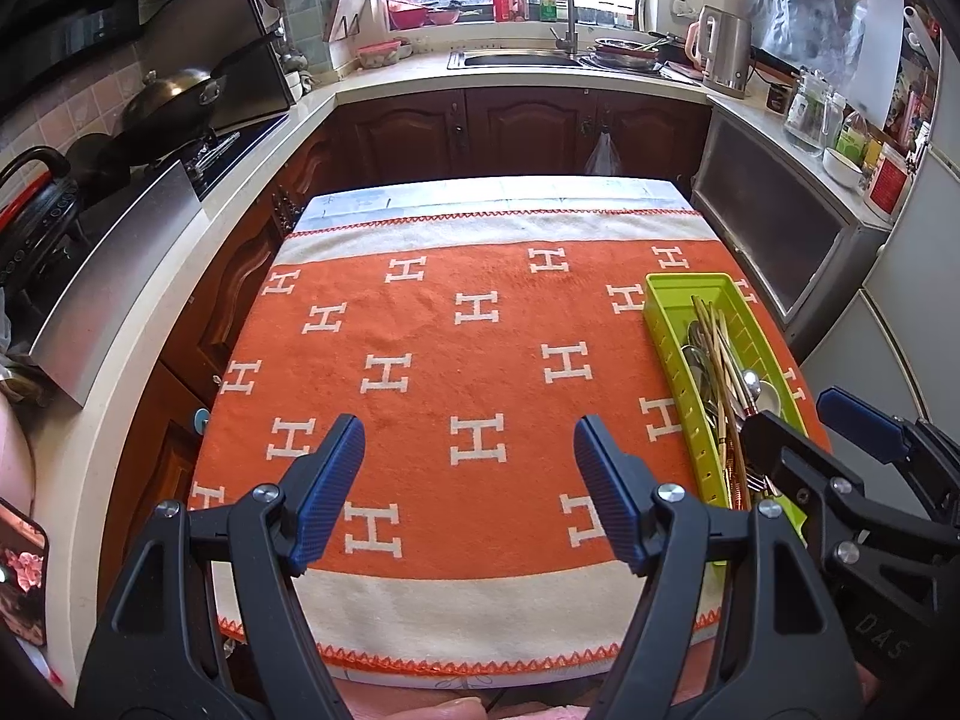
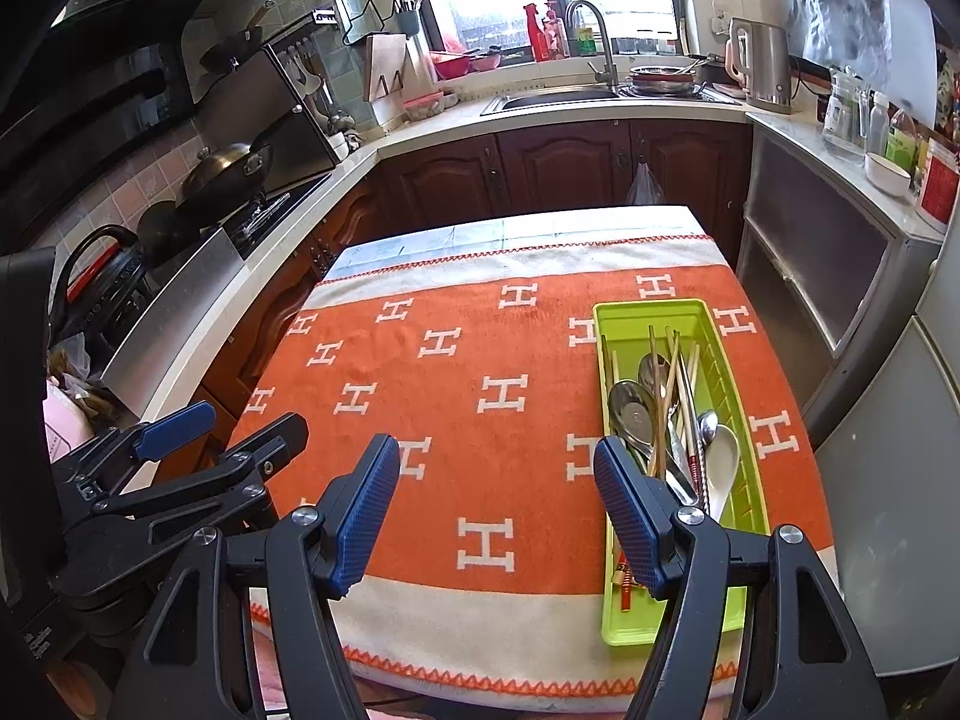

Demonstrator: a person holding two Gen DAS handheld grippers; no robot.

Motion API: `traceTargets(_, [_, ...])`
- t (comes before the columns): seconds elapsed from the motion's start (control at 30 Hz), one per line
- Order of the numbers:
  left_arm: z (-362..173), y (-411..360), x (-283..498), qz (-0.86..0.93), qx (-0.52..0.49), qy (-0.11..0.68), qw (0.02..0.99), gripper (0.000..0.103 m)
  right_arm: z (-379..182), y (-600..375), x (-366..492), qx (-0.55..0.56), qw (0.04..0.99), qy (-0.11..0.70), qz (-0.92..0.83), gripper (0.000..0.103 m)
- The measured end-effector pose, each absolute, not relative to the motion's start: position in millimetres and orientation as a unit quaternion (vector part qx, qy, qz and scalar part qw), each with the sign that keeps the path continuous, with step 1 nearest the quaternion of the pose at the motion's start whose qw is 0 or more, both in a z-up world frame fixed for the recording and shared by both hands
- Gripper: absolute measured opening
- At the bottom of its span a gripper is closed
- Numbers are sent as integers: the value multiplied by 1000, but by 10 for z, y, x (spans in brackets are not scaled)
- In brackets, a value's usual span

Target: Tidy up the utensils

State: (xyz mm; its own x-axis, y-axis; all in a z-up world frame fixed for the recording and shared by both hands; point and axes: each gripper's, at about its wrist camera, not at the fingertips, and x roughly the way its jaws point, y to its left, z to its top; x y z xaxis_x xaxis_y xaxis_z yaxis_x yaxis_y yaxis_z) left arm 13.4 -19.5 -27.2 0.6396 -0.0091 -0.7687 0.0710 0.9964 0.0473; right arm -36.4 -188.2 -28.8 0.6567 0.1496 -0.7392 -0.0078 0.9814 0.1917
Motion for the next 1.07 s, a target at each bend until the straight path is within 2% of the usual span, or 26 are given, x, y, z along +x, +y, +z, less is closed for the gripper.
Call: traceTargets(1.07, [-336,-201,139,-27,34,430,902,70,-361,-1875,-357,88,903,419,43,68])
